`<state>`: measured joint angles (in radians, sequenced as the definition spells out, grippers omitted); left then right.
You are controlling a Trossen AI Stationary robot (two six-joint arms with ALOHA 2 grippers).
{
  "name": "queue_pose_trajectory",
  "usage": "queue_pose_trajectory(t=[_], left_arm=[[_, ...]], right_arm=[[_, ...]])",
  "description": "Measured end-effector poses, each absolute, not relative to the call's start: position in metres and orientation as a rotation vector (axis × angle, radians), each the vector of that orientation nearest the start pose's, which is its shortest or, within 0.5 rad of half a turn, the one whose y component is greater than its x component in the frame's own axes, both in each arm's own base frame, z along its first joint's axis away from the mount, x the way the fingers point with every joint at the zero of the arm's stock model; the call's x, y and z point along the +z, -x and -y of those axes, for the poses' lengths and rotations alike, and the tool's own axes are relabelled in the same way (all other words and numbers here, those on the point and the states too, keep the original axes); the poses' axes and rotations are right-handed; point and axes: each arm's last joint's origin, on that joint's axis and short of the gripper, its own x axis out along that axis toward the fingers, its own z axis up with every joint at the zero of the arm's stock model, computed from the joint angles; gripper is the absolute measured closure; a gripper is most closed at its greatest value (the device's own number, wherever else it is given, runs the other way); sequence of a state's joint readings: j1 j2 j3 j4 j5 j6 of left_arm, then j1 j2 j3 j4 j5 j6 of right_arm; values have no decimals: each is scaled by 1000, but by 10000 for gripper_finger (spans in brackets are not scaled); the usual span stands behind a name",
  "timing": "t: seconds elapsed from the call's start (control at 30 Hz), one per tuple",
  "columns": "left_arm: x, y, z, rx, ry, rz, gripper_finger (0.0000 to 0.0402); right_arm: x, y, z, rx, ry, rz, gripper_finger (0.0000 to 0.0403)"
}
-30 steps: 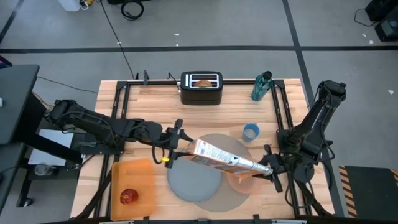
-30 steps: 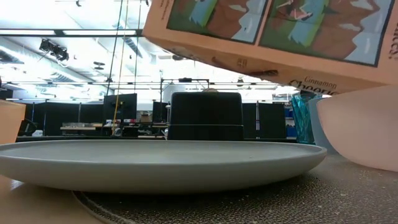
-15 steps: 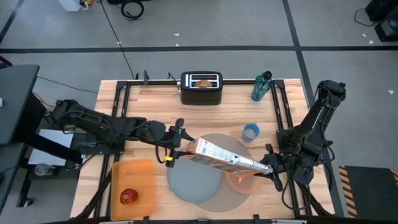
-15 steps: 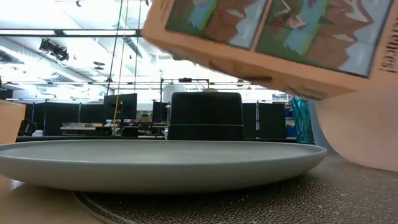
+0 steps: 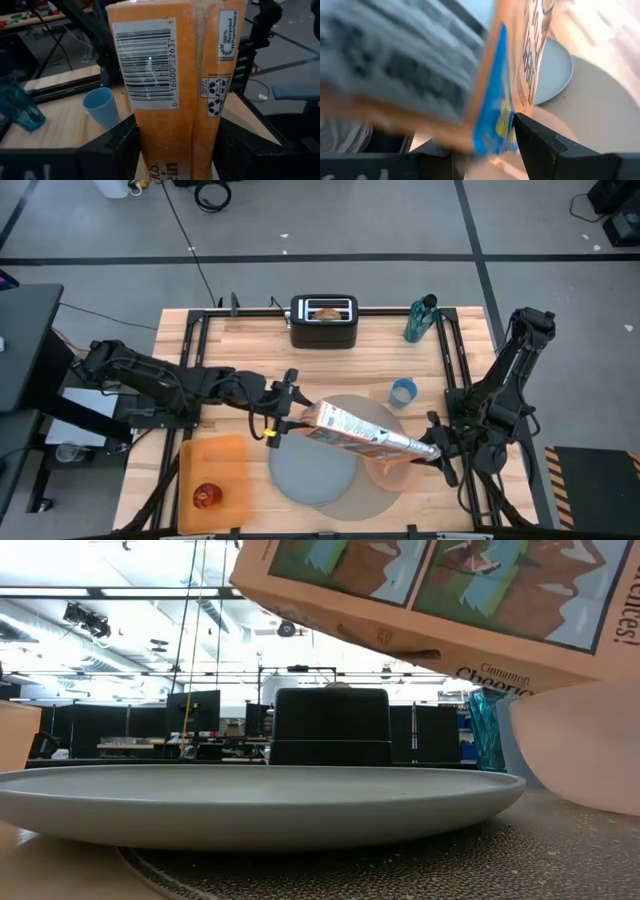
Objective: Arrange a breakfast setting
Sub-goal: Pour cereal into the orange bowl
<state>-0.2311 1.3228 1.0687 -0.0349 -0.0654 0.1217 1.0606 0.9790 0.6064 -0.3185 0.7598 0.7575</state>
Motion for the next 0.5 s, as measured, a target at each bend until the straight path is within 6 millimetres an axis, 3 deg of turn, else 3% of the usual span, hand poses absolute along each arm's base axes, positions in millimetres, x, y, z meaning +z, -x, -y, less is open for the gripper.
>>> queue_pose_trajectory(t=[0.17,0.5], left_arm=[[328,-292,67,-192,-158,-277,194],[329,-292,67,-189,-156,-273,194]], right_arm=[[236,-110,-157,150,-174,-493,241],[233,-112,-152,60,-195,-490,242]])
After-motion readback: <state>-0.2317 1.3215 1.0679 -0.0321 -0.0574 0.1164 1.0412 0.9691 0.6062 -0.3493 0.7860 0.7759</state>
